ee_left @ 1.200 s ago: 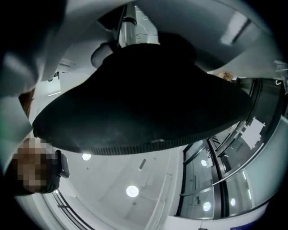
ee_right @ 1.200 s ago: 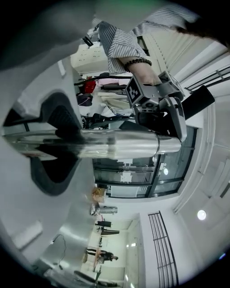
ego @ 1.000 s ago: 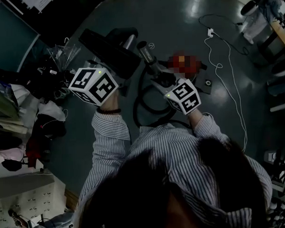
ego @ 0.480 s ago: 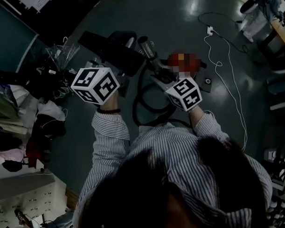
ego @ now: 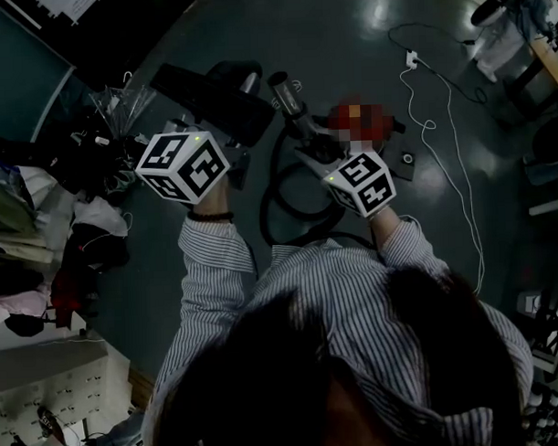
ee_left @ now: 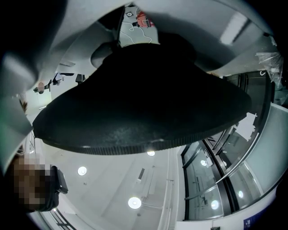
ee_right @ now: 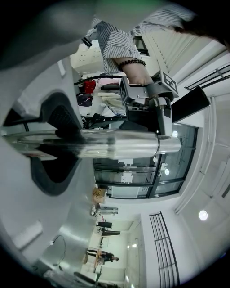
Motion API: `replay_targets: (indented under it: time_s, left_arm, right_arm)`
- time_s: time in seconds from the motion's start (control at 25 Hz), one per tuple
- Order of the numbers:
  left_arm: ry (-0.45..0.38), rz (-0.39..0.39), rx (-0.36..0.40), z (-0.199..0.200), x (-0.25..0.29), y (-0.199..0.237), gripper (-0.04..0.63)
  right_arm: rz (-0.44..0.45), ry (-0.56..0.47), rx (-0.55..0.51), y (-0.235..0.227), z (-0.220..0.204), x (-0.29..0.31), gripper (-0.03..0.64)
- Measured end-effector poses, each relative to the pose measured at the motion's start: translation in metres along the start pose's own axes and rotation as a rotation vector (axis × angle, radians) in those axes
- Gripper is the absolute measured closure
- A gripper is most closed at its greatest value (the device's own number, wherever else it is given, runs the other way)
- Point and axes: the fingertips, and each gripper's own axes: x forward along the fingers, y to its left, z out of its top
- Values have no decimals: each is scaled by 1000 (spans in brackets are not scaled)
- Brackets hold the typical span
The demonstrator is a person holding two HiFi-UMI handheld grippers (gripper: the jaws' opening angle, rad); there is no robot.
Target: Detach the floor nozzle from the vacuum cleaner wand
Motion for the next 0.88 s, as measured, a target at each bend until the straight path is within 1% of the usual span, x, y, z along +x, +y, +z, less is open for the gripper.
replay_targets:
  time_s: [0.24,0.48,0.68,0.88]
  left_arm:
    - [12,-11,8,-2,2,-1,414]
    - [8,-22,23,4,-1,-3,414]
    - [8,-18,33,8,-2,-4,414]
    - [4,-4,42,12,-6,2,414]
  right_arm:
    - [1,-6,-17,-1,4,1,453]
    - [-7,-5,-9,-2,4,1,453]
    - [-2,-2,-7,-4,4,1,453]
    - [-17,3,4,-12,0,1,453]
